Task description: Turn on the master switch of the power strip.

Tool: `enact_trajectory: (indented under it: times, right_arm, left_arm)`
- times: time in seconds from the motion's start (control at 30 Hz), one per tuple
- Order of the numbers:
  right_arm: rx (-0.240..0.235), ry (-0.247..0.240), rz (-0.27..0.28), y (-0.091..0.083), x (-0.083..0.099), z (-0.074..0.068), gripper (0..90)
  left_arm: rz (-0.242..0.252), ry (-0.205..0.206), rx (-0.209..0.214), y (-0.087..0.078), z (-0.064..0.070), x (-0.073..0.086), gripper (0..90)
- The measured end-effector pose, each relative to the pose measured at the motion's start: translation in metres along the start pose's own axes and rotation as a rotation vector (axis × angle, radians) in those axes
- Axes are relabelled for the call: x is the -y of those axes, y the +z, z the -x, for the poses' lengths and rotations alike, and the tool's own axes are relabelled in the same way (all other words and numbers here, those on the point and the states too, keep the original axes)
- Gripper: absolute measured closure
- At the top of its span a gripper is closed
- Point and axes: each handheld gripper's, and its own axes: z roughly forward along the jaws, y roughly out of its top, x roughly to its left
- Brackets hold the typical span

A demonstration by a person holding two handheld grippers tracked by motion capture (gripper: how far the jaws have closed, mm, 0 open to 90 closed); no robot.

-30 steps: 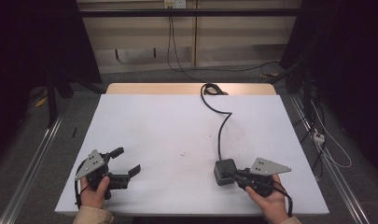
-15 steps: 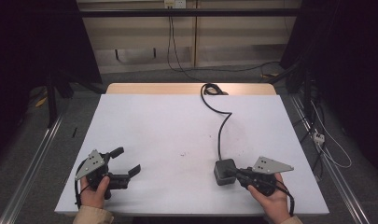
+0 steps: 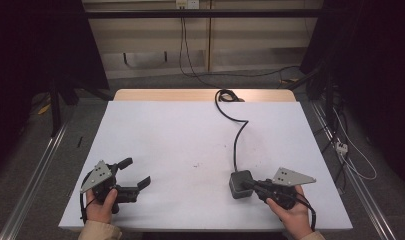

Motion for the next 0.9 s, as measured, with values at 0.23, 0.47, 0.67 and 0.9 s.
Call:
enact_trajectory:
  times: [0.23, 0.47, 0.67, 0.9]
  right_arm:
    - [-0.003, 0.000, -0.003, 0.0001, 0.0000, 0.0004, 90.0]
    - [0.003, -0.011, -0.014, 0.0004, -0.0011, -0.0007, 90.0]
    - [0.006, -0.017, -0.016, 0.0005, -0.0011, -0.0011, 90.0]
    - [0.007, -0.023, -0.022, 0.0006, -0.0016, -0.0014, 90.0]
  left_arm:
    - [0.001, 0.001, 0.000, 0.0004, 0.0008, -0.0001, 3.9]
    - [0.001, 0.000, -0.001, 0.0003, 0.0008, 0.0001, 3.9]
    - [0.001, 0.000, -0.001, 0.0002, 0.0008, 0.0001, 3.9]
    - [0.003, 0.000, 0.001, 0.0005, 0.0010, 0.0003, 3.9]
